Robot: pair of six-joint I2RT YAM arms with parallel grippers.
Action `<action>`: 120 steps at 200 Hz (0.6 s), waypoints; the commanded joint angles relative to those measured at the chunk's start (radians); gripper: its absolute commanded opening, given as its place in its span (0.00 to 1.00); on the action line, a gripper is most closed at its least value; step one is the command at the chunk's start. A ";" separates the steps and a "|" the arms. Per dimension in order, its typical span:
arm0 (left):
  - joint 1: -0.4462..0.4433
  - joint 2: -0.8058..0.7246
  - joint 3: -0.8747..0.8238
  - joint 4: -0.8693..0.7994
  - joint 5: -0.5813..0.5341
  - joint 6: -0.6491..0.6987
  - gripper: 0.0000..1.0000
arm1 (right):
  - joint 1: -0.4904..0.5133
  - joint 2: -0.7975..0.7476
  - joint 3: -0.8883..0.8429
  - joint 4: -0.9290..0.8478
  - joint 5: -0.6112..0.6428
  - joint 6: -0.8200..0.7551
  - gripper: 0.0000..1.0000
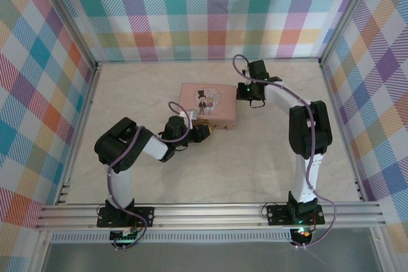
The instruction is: Unlock a padlock with a key
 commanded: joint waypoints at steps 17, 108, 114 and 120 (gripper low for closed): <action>-0.019 -0.014 0.015 -0.159 0.133 0.016 0.16 | 0.011 0.077 0.087 0.030 -0.082 -0.067 0.00; -0.033 -0.052 0.064 -0.268 0.103 0.000 0.17 | -0.004 0.104 0.152 -0.070 0.057 -0.139 0.00; -0.033 -0.052 0.065 -0.265 0.099 -0.003 0.16 | -0.009 0.099 0.149 -0.078 0.068 -0.138 0.00; -0.033 -0.051 0.065 -0.260 0.096 -0.009 0.16 | -0.013 0.090 0.145 -0.084 0.081 -0.135 0.00</action>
